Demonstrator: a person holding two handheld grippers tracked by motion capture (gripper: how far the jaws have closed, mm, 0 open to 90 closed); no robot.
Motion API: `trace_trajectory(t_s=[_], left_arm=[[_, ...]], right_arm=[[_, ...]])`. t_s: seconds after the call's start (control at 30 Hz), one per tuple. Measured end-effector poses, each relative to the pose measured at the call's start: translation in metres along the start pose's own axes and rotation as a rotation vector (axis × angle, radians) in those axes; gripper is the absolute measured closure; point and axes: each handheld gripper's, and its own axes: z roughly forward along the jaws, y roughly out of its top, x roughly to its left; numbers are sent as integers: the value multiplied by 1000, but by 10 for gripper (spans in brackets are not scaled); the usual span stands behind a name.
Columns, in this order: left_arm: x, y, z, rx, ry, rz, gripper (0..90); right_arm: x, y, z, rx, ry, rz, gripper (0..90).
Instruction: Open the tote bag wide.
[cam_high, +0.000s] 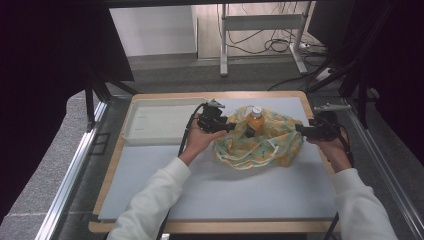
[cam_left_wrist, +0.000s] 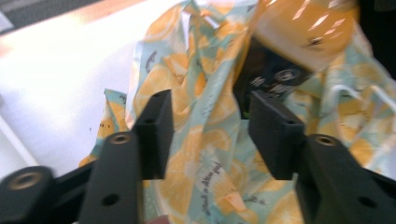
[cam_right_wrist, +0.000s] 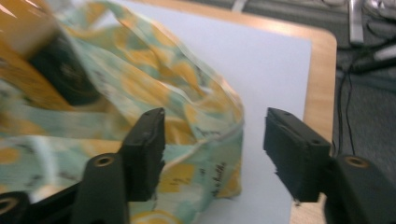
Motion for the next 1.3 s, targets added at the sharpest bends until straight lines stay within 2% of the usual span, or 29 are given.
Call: trace_trajectory(t_s=[0.07, 0.13, 0.2, 0.3, 0.4, 0.6, 0.73, 0.83, 0.93, 1.03, 1.17, 1.3], left_arm=[[-2, 2, -2, 5, -9, 12, 623], [-4, 4, -1, 16, -22, 16, 727], [-6, 5, 4, 31, -29, 19, 811], [-8, 6, 13, 54, -34, 18, 884], [-11, 7, 22, 83, -47, 25, 898], [-15, 8, 43, 159, -36, 56, 899], [-10, 4, 57, 185, -19, 42, 898], [-5, 4, 63, 194, -9, 29, 897], [0, 3, 66, 194, -13, 9, 897], [2, 0, 69, 196, -13, 5, 896], [5, -3, 73, 195, -10, -12, 895], [8, -5, 75, 194, -3, -28, 895]], right_arm=[[6, 3, -5, -22, 37, -11, 532], [16, 6, -7, -23, 89, -40, 678], [25, 8, -3, -8, 132, -61, 793], [37, 11, 8, 32, 175, -94, 880], [47, 15, 23, 74, 196, -116, 892], [56, 16, 54, 119, 188, -96, 892], [57, 11, 68, 161, 196, -67, 892], [61, 7, 75, 198, 200, -73, 892], [68, -2, 72, 225, 209, -120, 892], [73, -18, 61, 245, 231, -156, 892], [77, -43, 49, 275, 261, -167, 892], [82, -56, 40, 283, 289, -179, 892]])
